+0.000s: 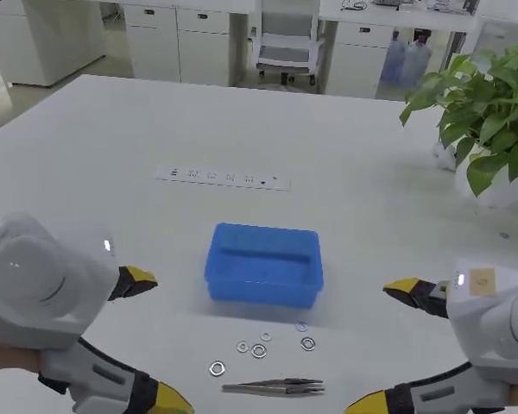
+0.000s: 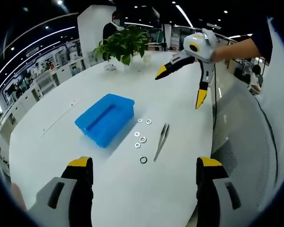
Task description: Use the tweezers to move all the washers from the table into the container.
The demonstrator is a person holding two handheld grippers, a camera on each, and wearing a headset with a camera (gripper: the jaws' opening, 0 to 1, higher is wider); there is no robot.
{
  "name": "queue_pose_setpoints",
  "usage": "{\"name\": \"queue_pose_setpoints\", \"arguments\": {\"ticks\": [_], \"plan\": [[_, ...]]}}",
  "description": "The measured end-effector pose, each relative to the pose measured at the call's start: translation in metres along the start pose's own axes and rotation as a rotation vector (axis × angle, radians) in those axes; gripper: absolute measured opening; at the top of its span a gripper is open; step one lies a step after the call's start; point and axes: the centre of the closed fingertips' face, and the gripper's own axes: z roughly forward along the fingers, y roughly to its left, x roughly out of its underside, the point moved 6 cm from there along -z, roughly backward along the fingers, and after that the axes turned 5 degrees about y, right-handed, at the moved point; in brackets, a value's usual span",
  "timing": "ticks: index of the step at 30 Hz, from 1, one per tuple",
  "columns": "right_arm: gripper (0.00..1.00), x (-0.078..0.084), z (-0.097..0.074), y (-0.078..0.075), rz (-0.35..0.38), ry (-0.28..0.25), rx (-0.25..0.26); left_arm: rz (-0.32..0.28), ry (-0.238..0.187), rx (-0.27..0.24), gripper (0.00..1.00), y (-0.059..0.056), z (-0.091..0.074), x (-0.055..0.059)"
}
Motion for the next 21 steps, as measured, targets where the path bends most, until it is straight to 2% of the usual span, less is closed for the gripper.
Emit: {"name": "queue_pose_setpoints", "arguments": {"ticks": [5, 8, 14, 21], "plan": [[0.93, 0.003, 0.000, 0.001, 0.005, 0.007, 0.002, 0.021, 0.017, -0.010, 0.96, 0.000, 0.001, 0.001], [0.93, 0.003, 0.000, 0.000, 0.003, 0.008, 0.008, 0.013, 0.007, -0.006, 0.96, 0.000, 0.001, 0.000], [0.93, 0.003, -0.002, -0.004, 0.012, 0.001, 0.016, 0.004, -0.005, -0.018, 0.96, 0.007, -0.001, -0.001], [0.93, 0.002, 0.001, -0.003, 0.004, 0.011, 0.010, 0.007, -0.004, -0.023, 0.96, 0.010, -0.001, -0.001]]}}
